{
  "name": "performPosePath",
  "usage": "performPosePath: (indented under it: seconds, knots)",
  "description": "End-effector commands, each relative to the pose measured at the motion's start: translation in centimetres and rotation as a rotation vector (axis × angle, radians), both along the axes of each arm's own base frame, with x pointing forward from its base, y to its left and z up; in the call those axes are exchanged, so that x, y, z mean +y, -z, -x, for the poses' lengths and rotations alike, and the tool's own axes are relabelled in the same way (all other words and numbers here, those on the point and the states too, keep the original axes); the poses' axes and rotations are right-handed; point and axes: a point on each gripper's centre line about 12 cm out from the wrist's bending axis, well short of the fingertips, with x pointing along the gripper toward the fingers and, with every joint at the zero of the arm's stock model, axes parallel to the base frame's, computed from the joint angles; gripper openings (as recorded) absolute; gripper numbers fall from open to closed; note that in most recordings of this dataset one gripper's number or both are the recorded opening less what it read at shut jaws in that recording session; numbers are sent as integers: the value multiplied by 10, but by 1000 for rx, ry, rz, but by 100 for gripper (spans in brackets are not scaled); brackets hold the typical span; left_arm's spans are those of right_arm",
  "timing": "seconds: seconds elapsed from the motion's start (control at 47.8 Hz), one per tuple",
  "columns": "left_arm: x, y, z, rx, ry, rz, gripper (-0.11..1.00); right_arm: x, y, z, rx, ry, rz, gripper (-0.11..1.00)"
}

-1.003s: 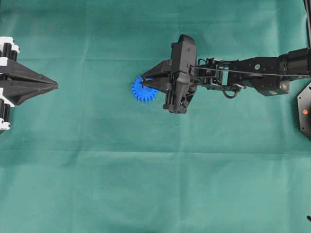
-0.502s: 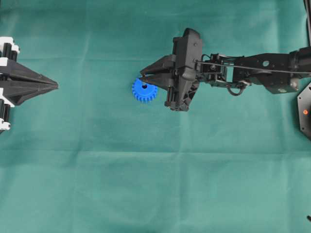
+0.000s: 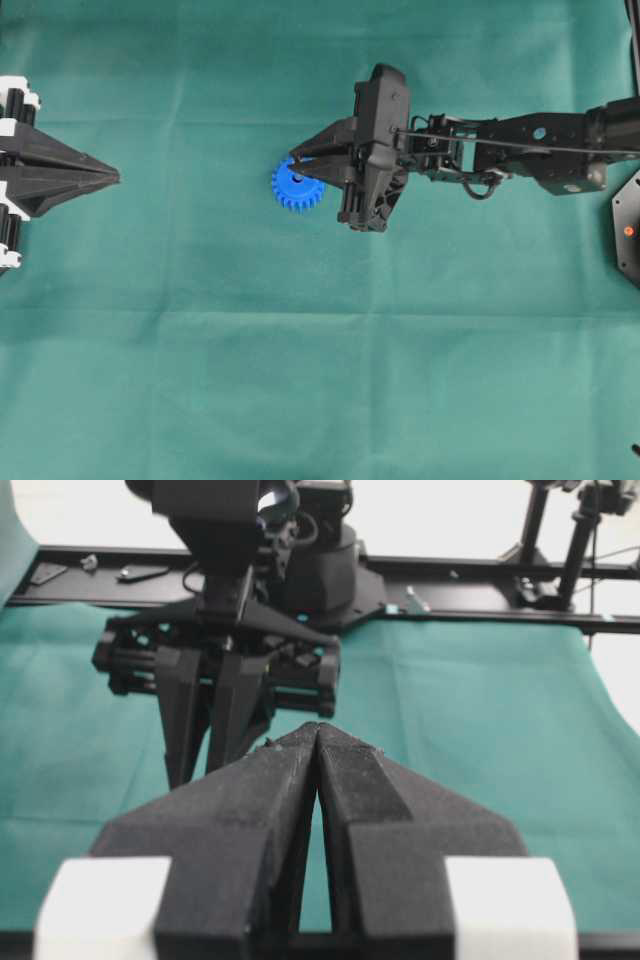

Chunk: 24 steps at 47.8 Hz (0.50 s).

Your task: Insert the shaft placed at a random location into the center hole of the small gear at another random location.

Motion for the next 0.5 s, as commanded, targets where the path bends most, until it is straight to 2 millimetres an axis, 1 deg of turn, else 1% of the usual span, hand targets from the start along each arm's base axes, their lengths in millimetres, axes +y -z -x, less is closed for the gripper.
performPosePath:
  seconds: [0.0,0.063,0.167,0.481]
  knots:
    - [0,-4,-2,-11,2,0,0,-4,-9,-7,-42,1,23,13]
    - [0,-4,-2,-9,2,-1,0,-6,-3,-7,-32,5,22,13]
    - [0,-4,-2,-11,2,0,0,-6,0,-8,-31,8,21,13]
    - [0,-5,-2,-11,2,-1,0,-6,-1,-8,-39,8,22,13]
